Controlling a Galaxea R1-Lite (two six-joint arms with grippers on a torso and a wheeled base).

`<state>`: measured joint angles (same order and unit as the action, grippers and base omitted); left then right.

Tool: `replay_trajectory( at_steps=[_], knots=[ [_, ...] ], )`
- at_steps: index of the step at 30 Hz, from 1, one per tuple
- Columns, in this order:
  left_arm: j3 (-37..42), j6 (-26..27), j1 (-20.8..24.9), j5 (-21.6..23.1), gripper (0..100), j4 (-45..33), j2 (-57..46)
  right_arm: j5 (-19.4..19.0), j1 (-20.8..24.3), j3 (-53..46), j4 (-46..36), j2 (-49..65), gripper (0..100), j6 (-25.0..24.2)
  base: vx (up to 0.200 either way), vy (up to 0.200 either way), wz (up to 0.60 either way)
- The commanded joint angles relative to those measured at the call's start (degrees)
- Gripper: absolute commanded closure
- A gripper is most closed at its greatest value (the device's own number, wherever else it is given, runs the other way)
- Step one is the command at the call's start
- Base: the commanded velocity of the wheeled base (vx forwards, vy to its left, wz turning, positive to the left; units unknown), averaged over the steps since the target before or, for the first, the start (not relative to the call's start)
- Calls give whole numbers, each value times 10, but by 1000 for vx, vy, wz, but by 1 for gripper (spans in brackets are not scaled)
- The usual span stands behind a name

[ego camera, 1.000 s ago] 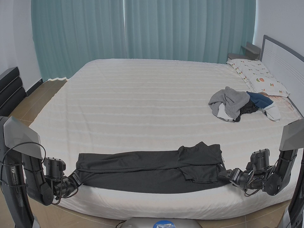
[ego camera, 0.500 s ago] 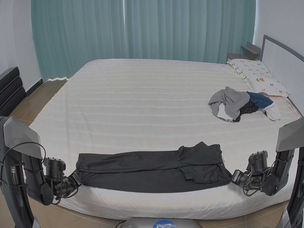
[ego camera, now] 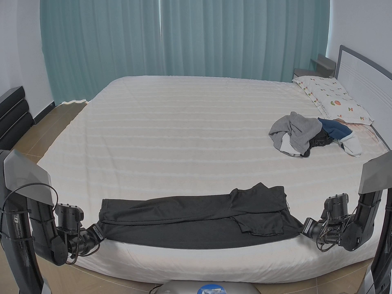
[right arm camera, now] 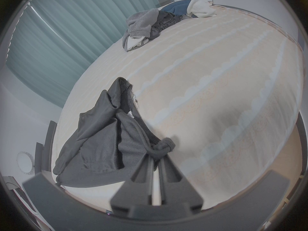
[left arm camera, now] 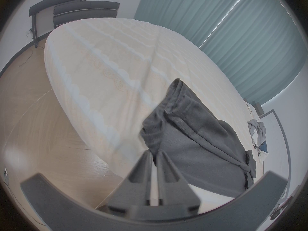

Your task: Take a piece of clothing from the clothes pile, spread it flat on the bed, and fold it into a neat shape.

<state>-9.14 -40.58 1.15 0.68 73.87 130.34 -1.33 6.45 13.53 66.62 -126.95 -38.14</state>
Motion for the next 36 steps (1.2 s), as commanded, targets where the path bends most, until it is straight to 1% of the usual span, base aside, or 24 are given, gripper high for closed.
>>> replay_trajectory(
  at_steps=[1, 7, 8, 11, 14, 16, 18, 20, 24, 27, 31, 34, 36],
  knots=[
    [0, 0, 0, 0, 0, 0, -1, -4, 2, -1, 1, 0, 0, -2, 0, 0, 0],
    [8, 3, -2, 0, 0, -4, -33, -11, -2, -3, 1, 37, 0, -4, 0, 0, 0],
    [15, 22, -9, 0, 0, -6, -62, -13, -6, -4, -5, 87, 0, -4, 0, 0, 0],
    [18, 33, -20, 1, 0, -7, -84, -26, -7, -4, -6, 122, 0, -8, 0, 0, 0],
    [17, 31, -23, 1, 0, -6, -93, -35, -13, -3, -4, 130, 0, -11, 0, 0, 0],
    [11, 24, -20, 3, 0, -6, -96, -42, -14, 2, 0, 127, 0, -28, 0, 0, 0],
    [9, 2, -13, 5, 0, -5, -96, -46, -13, 6, 1, 127, 0, -56, 0, 0, 0],
    [-3, -32, 4, 3, 0, -5, -97, -54, -13, 11, 1, 128, 0, -73, 0, 0, 0],
    [-26, -92, 39, 5, 0, -5, -98, -79, -10, 12, 1, 123, 0, -80, 0, 0, 0],
    [-39, -133, 64, 3, 0, -5, -93, -83, -8, 12, 1, 118, 0, -81, 0, 0, 0],
    [-40, -137, 76, 2, 0, -5, -81, -83, -6, 12, 1, 115, 0, -91, 0, 0, 0],
    [-46, -136, 76, 0, 0, 2, -42, -97, 1, 13, 2, 110, 0, -118, 0, 0, 0],
    [-50, -136, 76, -1, 0, 2, -34, -104, 4, 13, 1, 110, 0, -124, 0, 0, 0]
  ],
)
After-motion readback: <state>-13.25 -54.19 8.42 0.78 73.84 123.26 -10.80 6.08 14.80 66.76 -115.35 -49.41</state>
